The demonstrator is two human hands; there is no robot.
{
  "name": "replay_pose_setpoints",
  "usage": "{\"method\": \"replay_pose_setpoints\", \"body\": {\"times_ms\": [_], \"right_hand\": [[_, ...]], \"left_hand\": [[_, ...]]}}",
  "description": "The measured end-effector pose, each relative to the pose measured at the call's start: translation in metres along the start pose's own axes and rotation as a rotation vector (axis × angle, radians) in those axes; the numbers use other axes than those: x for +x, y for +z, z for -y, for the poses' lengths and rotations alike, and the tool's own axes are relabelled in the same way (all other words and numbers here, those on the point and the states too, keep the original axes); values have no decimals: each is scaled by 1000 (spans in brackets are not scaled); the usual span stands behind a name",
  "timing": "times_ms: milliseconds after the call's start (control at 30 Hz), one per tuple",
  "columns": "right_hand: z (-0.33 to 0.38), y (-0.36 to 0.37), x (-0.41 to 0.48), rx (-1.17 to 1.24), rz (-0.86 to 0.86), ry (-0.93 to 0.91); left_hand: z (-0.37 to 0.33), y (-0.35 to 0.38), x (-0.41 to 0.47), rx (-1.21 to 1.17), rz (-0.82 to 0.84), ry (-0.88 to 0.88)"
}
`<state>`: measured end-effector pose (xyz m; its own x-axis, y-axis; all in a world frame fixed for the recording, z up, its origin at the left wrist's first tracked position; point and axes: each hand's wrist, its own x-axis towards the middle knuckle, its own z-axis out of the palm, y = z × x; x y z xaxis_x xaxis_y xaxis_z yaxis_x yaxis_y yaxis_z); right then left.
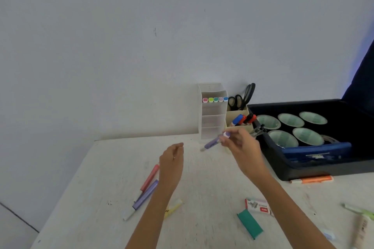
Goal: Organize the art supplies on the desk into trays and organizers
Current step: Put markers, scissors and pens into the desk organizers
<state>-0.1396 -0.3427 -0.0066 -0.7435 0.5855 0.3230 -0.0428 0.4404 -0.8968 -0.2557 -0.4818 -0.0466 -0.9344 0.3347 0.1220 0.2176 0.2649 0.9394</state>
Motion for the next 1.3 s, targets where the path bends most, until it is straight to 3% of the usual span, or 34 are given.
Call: {"method": "replay_pose_setpoints", "body": {"times_ms": [200, 500, 900, 1167, 1300], "right_hand": [[14, -7, 23, -192, -173, -250], [-8, 14, 83, -417, 76, -171], [-38, 48, 127, -493, 119, -28], [-39, 50, 128, -619, 183, -45], [-29, 58, 105, -637, -6, -129]], "left_hand": [[-46, 20, 23, -254, 195, -19], [-76, 45, 63, -336, 402, -190], [-66, 48, 77, -392, 357, -158], [-68, 45, 73, -335, 347, -144], [-64, 36, 62, -286, 325, -145]]}}
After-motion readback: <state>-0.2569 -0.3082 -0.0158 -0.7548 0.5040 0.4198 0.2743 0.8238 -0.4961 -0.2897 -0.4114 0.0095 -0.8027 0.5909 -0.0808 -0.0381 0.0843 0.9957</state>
